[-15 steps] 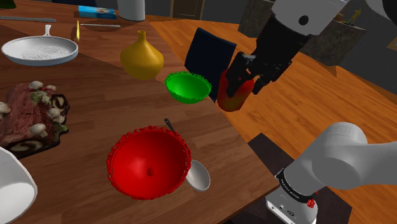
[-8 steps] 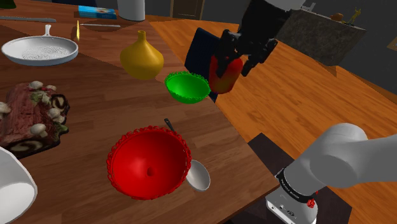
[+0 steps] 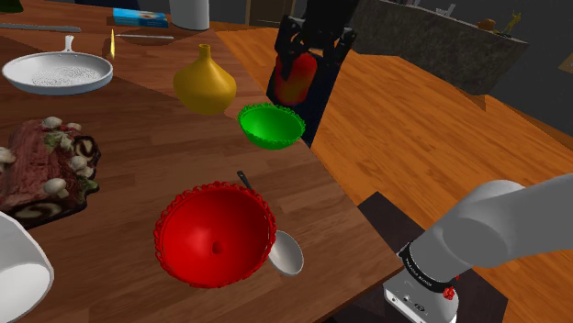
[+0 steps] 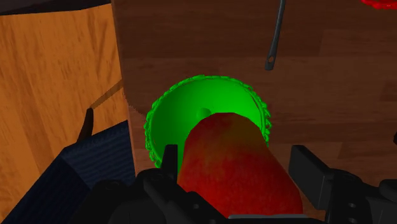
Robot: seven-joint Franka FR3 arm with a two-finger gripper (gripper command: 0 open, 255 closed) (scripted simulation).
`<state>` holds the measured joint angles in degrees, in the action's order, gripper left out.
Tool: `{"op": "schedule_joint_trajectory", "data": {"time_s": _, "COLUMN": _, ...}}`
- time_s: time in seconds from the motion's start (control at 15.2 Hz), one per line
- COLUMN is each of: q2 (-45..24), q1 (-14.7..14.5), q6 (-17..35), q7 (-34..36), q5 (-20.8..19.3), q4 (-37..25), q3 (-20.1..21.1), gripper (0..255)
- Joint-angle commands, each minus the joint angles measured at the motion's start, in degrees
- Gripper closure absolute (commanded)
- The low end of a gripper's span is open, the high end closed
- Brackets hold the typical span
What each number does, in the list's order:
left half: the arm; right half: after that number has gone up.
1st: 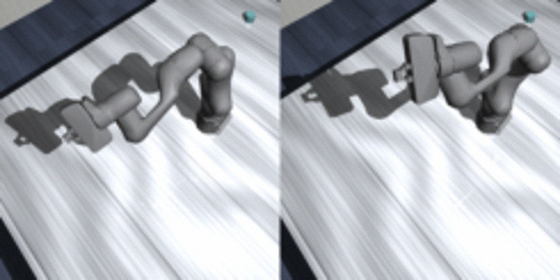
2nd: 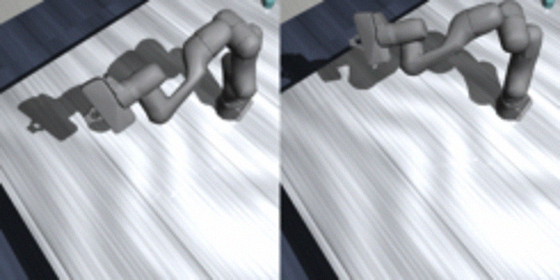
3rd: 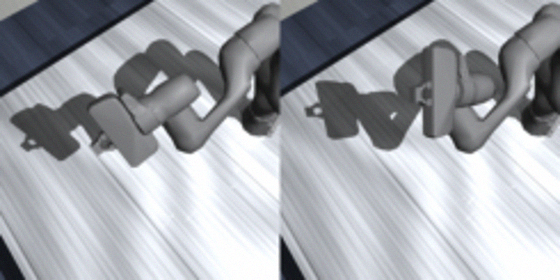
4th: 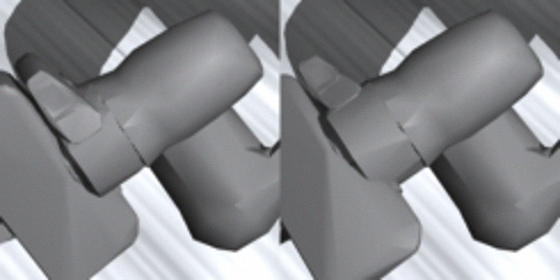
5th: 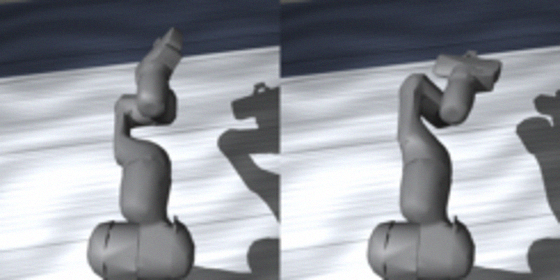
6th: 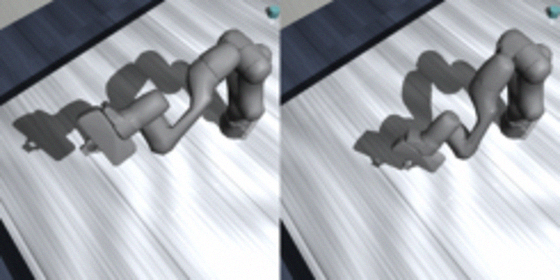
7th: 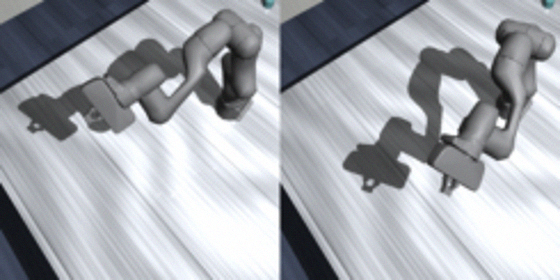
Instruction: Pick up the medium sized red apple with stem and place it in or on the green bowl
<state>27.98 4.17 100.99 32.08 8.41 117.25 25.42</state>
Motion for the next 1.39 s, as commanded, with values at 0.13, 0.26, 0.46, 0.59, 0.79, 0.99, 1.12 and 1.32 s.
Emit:
{"op": "schedule_joint_trajectory", "data": {"time_s": 0.13, "q2": -7.31, "q1": 2.1, "q6": 1.68, "q7": -0.52, "q5": -2.66, "q4": -5.26, "q3": 0.5, "gripper": 255}}
{"op": "schedule_joint_trajectory", "data": {"time_s": 0.26, "q2": -7.05, "q1": 1.99, "q6": 3.21, "q7": -0.55, "q5": -2.52, "q4": -3.48, "q3": 0.56, "gripper": 255}}
{"op": "schedule_joint_trajectory", "data": {"time_s": 0.46, "q2": -6.74, "q1": 1.85, "q6": 5.5, "q7": -0.58, "q5": -2.31, "q4": -0.91, "q3": 0.7, "gripper": 255}}
{"op": "schedule_joint_trajectory", "data": {"time_s": 0.59, "q2": -6.61, "q1": 1.76, "q6": 7.02, "q7": -0.59, "q5": -2.2, "q4": 0.74, "q3": 0.82, "gripper": 255}}
{"op": "schedule_joint_trajectory", "data": {"time_s": 0.79, "q2": -6.5, "q1": 1.64, "q6": 9.31, "q7": -0.56, "q5": -2.04, "q4": 3.13, "q3": 1.02, "gripper": 255}}
{"op": "schedule_joint_trajectory", "data": {"time_s": 0.99, "q2": -6.52, "q1": 1.53, "q6": 11.61, "q7": -0.51, "q5": -1.93, "q4": 5.41, "q3": 1.26, "gripper": 255}}
{"op": "schedule_joint_trajectory", "data": {"time_s": 1.12, "q2": -6.6, "q1": 1.47, "q6": 13.16, "q7": -0.46, "q5": -1.87, "q4": 6.87, "q3": 1.43, "gripper": 255}}
{"op": "schedule_joint_trajectory", "data": {"time_s": 1.32, "q2": -6.62, "q1": 1.47, "q6": 13.41, "q7": -0.45, "q5": -1.86, "q4": 7.11, "q3": 1.46, "gripper": 255}}
